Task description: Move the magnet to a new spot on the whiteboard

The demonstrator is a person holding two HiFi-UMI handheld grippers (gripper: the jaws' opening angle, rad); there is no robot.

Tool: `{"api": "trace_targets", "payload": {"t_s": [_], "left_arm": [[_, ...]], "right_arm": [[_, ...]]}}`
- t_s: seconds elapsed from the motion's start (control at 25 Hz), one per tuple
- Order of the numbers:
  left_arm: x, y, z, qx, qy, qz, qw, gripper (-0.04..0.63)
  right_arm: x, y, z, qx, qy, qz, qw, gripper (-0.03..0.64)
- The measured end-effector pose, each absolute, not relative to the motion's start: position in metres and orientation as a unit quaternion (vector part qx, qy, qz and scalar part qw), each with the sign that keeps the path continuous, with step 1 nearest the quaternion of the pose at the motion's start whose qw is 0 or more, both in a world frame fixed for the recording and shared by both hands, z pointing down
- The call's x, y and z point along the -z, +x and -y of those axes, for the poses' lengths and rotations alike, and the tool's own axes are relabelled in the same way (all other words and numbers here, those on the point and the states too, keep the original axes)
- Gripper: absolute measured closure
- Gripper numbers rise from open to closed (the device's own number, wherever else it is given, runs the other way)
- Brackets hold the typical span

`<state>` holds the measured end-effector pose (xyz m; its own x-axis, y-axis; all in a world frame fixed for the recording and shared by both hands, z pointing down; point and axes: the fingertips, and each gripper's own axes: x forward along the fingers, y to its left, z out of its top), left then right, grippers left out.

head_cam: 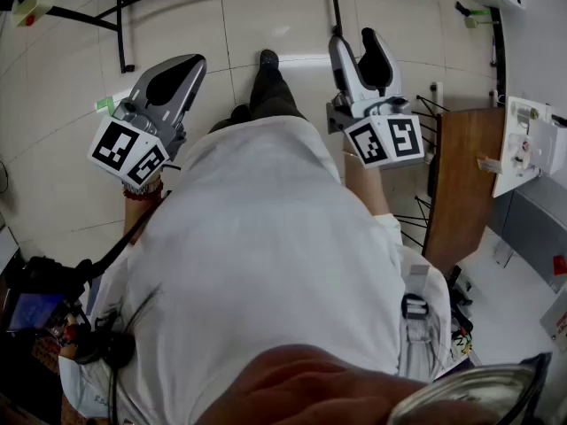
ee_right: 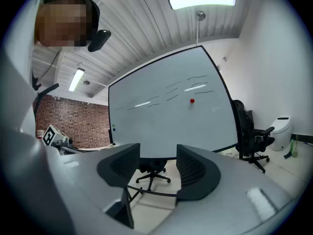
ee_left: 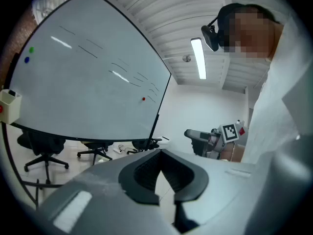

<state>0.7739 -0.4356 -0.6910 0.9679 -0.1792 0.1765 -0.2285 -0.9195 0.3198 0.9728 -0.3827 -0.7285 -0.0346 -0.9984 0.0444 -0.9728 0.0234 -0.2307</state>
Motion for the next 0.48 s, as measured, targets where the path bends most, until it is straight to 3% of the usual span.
{"api": "trace_targets", "payload": {"t_s": [0.16,0.48], "left_arm": [[0.695,0.817,0.468,-0.062,0.976,0.11,0.176,0.595],[0.705,0.875,0.576,-0.04,0.97,0.178,0.161,0.595]], "right_arm": [[0.728,1.014,0.425,0.114,-0.682,-0.72,0.059,0.428],[0.75,1.106,0.526,0.082,-0.68,-0.727,0.05,0.43]]}}
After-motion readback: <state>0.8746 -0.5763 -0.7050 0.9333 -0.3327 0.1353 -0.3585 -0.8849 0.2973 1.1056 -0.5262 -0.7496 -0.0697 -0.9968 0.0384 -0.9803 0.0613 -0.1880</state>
